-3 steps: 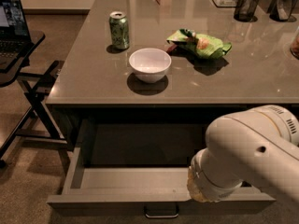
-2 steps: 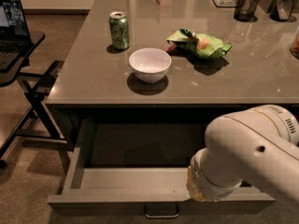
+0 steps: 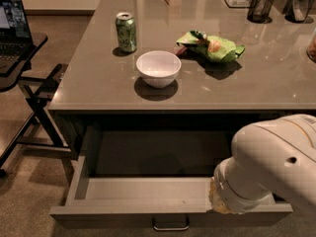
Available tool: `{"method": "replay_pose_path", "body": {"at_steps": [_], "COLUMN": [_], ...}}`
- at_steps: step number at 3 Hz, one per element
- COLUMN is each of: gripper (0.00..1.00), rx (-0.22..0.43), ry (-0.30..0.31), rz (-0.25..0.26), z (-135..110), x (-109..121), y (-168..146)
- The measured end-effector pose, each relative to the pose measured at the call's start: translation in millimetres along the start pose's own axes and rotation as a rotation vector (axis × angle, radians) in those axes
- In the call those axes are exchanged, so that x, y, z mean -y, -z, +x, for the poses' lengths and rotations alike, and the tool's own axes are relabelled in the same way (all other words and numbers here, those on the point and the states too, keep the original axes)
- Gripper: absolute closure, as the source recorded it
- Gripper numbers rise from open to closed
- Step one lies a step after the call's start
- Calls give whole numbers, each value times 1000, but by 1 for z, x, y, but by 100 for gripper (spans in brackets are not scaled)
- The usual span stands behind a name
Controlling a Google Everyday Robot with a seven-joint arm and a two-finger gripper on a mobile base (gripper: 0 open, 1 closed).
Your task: Close top drawer
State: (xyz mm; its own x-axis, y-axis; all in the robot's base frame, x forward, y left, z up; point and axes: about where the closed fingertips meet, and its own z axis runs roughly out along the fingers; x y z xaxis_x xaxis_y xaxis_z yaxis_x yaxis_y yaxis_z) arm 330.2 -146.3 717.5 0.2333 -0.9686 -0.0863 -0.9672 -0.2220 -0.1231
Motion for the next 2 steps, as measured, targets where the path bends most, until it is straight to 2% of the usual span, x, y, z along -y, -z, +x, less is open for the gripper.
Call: {"method": "replay_pose_path", "body": {"at_steps": [1, 2], "gripper": [100, 100], "rx": [-30, -73], "ry": [-68, -123], "rz": [37, 24], "z": [38, 74], "x": [-7, -14], "y": [-6, -30]}}
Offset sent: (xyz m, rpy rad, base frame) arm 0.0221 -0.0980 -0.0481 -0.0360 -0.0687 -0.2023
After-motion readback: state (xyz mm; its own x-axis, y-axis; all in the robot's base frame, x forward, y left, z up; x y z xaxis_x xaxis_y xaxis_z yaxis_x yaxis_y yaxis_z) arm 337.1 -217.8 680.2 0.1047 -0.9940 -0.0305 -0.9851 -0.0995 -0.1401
